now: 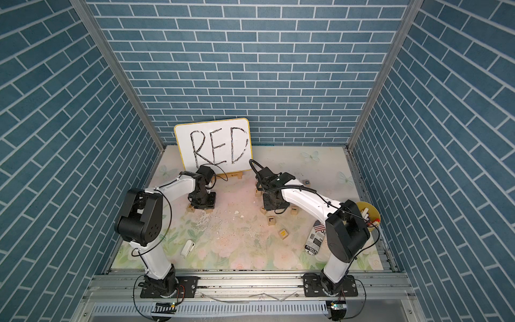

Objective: Assemble the uppercase word "red" with letter blocks
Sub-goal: Place the letter block at the center of the board, then pick up the letter block from the center of the board.

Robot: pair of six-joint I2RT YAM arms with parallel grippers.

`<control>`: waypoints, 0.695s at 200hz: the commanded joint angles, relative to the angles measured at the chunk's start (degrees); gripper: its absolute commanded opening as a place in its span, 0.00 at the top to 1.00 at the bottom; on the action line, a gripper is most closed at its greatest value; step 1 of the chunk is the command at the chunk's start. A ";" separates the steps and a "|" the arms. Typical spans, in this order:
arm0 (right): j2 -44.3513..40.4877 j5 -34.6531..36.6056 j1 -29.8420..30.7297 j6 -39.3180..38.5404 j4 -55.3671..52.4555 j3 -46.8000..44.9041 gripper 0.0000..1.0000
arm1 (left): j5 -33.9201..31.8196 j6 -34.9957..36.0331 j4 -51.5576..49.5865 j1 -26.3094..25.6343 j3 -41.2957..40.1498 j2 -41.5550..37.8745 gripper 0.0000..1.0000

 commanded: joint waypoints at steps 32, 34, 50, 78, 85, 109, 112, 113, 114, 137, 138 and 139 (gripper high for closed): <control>-0.22 1.70 -0.02 1.42 -1.00 0.05 0.48 | 0.34 0.62 -1.09 -0.09 2.20 -2.18 0.36; -0.30 1.76 -0.02 1.42 -1.02 0.05 0.47 | 0.48 0.62 -1.31 -0.10 2.53 -2.32 0.36; -0.75 2.40 -0.26 1.42 -2.29 0.43 0.46 | 1.97 0.66 -2.81 -0.34 5.99 -3.89 0.34; -2.09 2.69 -1.54 1.60 -5.47 0.21 0.44 | 3.28 1.84 -5.10 -0.87 12.61 -6.24 0.32; -2.78 2.03 -2.05 1.73 -5.76 -0.41 0.44 | 3.28 2.46 -5.48 -1.10 14.19 -6.72 0.31; -6.14 0.77 -4.21 2.48 -5.55 -3.82 0.44 | 6.06 4.60 -5.87 -1.24 19.45 -7.71 0.27; -6.62 0.34 -4.56 2.48 -5.33 -4.35 0.44 | 6.47 4.94 -5.94 -1.28 20.15 -7.81 0.26; -6.77 0.14 -4.71 2.48 -5.24 -4.53 0.44 | 6.68 5.07 -5.95 -1.31 20.40 -7.83 0.26; -6.93 0.00 -4.91 2.48 -5.16 -4.70 0.44 | 6.78 5.18 -5.95 -1.32 20.53 -7.79 0.26; -10.11 -2.10 -8.32 2.57 -4.04 -7.71 0.44 | 8.81 9.16 -6.66 -2.30 26.19 -7.73 0.21; -10.23 -2.26 -8.52 2.57 -4.03 -7.83 0.44 | 8.81 9.38 -6.70 -2.39 26.46 -7.70 0.21; -10.29 -2.35 -8.71 2.57 -3.93 -7.94 0.44 | 8.81 9.57 -6.72 -2.47 26.72 -7.73 0.21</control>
